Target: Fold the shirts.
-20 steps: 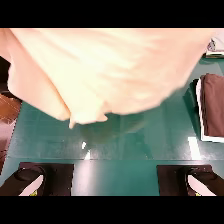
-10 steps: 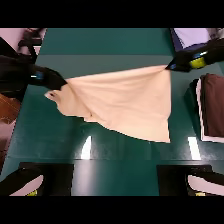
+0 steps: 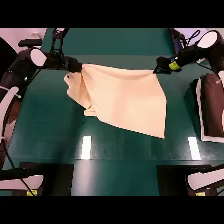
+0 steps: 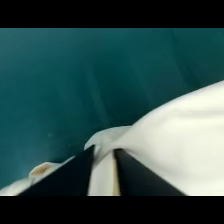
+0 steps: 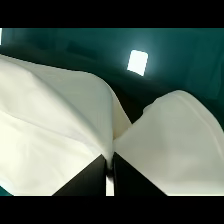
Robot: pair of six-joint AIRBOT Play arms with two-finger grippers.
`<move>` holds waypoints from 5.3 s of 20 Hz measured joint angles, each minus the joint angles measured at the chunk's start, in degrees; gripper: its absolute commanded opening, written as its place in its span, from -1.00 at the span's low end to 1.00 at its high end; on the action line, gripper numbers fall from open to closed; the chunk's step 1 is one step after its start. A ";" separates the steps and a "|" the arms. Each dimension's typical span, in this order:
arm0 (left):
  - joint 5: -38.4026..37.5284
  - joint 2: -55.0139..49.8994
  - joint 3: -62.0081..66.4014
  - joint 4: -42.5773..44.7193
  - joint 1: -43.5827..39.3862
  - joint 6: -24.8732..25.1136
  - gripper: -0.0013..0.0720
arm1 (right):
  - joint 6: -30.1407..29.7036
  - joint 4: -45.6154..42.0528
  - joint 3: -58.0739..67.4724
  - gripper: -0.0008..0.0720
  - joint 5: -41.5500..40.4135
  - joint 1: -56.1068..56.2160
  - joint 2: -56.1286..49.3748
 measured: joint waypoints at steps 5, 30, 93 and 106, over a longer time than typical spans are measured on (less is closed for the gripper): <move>-3.93 -1.75 5.70 0.55 2.05 -3.96 0.51 | -0.63 -0.02 3.87 -0.03 2.19 -2.16 -1.05; 11.78 10.62 -40.83 -34.07 2.29 -7.58 0.31 | -4.37 7.30 -32.04 -0.03 -6.01 -4.96 23.12; -24.48 36.81 45.18 -7.76 10.88 -12.72 -0.90 | -6.75 4.28 14.08 -0.94 4.39 -33.29 48.30; -29.75 19.47 3.45 -6.67 10.91 -14.45 -0.90 | -2.84 3.69 -11.06 -0.94 8.83 -20.85 25.22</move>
